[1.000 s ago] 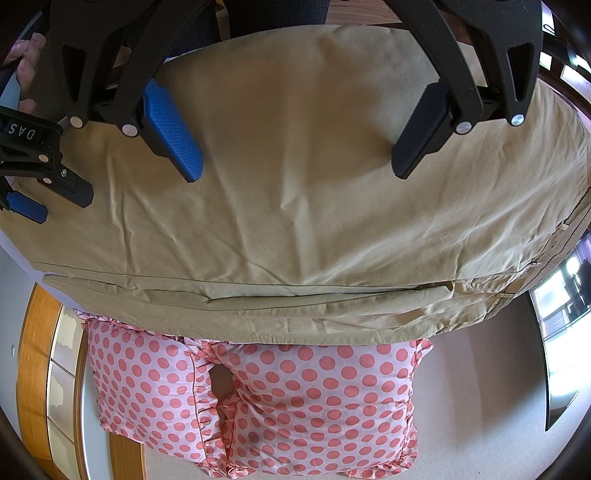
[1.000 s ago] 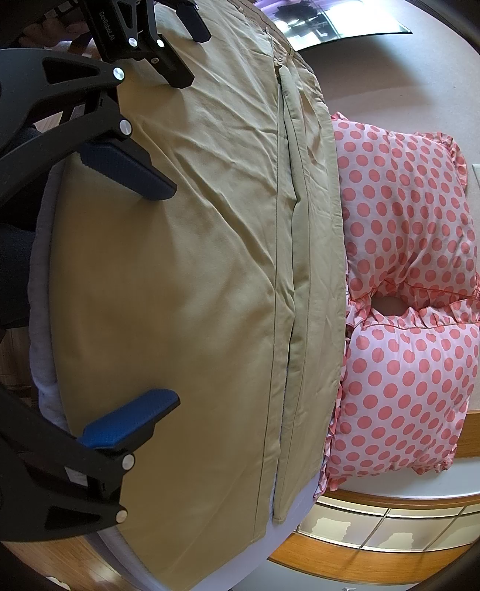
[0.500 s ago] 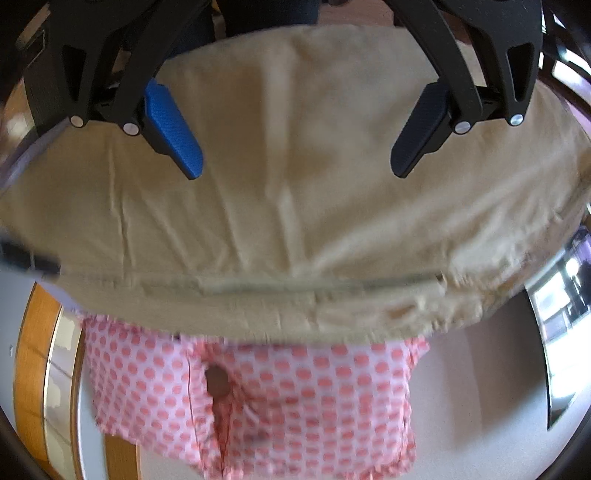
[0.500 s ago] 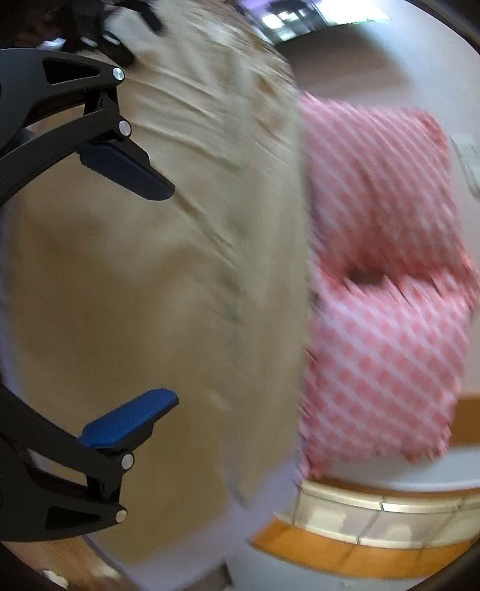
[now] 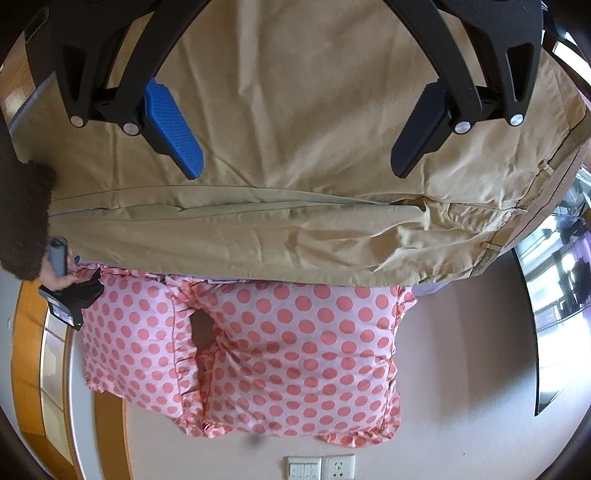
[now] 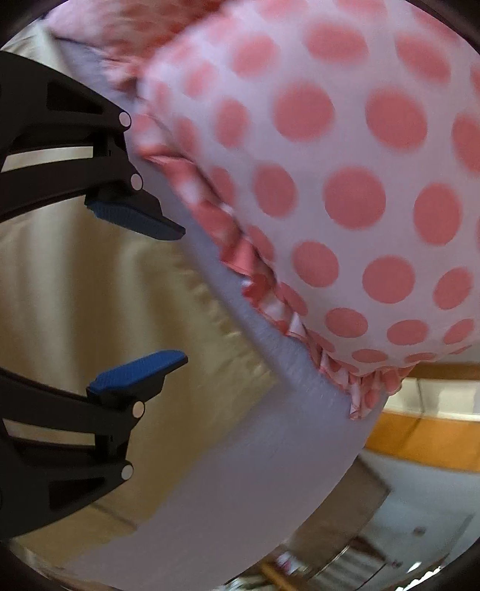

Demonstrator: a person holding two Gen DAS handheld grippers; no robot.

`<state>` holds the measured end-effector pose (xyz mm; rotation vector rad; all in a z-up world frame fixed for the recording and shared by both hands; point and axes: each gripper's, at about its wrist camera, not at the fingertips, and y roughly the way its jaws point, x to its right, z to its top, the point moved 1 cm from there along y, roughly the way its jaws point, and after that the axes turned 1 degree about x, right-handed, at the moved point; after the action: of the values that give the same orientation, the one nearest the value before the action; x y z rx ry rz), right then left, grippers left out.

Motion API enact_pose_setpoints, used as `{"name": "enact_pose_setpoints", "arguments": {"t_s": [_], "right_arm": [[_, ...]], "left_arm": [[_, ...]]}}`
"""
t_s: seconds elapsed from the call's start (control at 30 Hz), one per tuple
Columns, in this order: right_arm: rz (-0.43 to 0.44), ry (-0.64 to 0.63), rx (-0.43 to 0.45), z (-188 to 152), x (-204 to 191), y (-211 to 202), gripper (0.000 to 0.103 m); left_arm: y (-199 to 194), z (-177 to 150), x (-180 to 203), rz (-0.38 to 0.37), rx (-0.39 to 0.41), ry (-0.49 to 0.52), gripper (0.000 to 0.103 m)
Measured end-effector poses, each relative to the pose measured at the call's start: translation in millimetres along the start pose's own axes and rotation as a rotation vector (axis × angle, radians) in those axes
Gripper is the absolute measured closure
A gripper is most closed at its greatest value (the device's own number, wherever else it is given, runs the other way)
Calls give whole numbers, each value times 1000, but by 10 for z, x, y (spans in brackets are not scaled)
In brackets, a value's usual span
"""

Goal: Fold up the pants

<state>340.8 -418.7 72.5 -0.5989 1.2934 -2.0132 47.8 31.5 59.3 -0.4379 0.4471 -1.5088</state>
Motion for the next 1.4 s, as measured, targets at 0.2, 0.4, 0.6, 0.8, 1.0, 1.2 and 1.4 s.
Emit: {"name": "enact_pose_setpoints", "arguments": {"t_s": [0.2, 0.4, 0.6, 0.8, 1.0, 1.2, 1.4], "right_arm": [[-127, 15, 34, 28, -35, 264, 47], [35, -3, 110, -92, 155, 169, 95], [370, 161, 220, -314, 742, -468, 99], [663, 240, 315, -1348, 1872, -1449, 99], [627, 349, 97, -1991, 2418, -1143, 98], [617, 405, 45, -2005, 2440, -1001, 56], [631, 397, 55, -1959, 2441, -950, 82]], "left_arm": [[183, -24, -21, -1, -27, 1, 2], [171, -33, -40, -11, -17, -10, 2], [-55, -20, -214, 7, 38, -44, 2], [-226, 57, -596, 7, 76, -88, 2], [-258, 242, -1099, -111, 103, -212, 2], [-152, 321, -1449, -136, 73, -319, 2], [139, 521, -1619, -105, 19, -349, 2]]}}
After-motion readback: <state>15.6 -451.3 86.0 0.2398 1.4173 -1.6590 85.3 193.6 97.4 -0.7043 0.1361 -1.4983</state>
